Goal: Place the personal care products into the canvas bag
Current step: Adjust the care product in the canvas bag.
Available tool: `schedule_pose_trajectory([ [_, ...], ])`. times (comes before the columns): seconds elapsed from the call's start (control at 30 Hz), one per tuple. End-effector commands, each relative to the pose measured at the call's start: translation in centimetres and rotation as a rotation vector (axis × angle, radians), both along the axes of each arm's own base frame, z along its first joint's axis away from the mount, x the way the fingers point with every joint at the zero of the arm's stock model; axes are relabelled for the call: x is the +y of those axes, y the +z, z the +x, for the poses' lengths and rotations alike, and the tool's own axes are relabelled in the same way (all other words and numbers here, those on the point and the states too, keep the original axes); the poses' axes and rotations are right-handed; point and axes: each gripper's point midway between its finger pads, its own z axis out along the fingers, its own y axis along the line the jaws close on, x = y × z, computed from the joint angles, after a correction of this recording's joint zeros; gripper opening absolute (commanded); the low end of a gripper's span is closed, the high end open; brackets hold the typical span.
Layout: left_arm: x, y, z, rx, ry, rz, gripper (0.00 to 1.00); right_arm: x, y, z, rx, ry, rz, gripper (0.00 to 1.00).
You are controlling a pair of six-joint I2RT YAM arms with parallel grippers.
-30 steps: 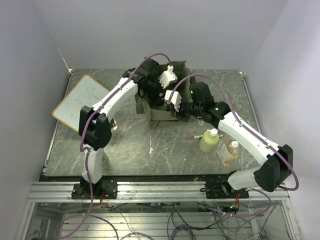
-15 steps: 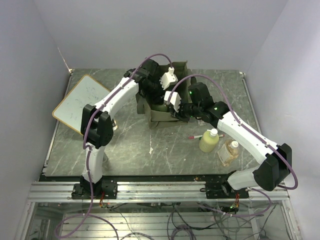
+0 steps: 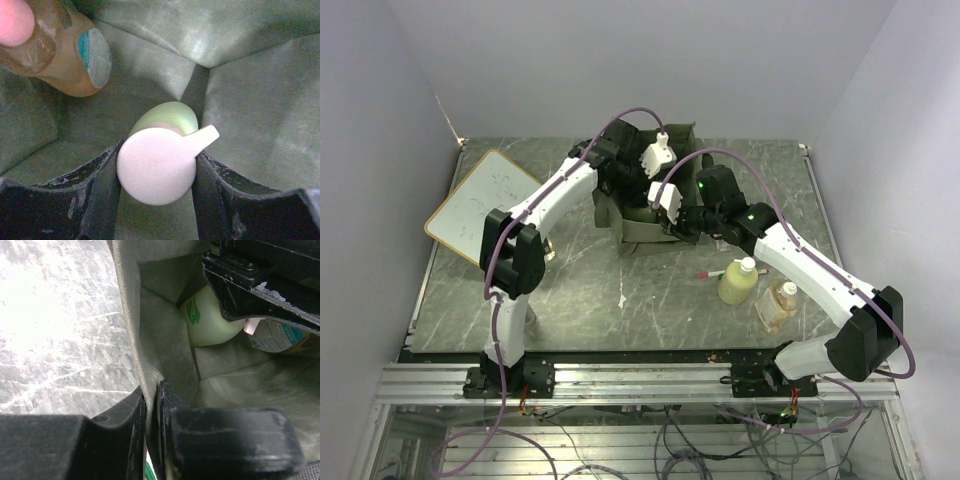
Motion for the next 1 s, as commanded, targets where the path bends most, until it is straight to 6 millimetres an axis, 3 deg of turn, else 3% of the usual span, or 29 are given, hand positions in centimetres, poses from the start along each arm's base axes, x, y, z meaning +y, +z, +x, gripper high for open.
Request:
schedule_pose_trajectory([
  [0.0,0.2,5.4,3.7,-0.224,0.098,-0.080,0.07,-0.1,-0.3,-0.2,0.007,-0.014,-0.007,0.10],
  [0.37,1.7,7.2,7.6,-0.319,0.244,-0.082,0.07,-0.4,0.1,0.4,-0.017,-0.049,-0.001,0.08],
  [0.7,3.1,7.8,11.1,-0.378,0.399,-0.093,0.07,0.1,1.6,0.8,-0.014,-0.042,0.009,0.07],
  [0.97,3.7,8.5,12.9,-0.418,0.479,-0.100,0.07,0.8,2.7,1.0,-0.009,-0.025,0.027,0.04],
])
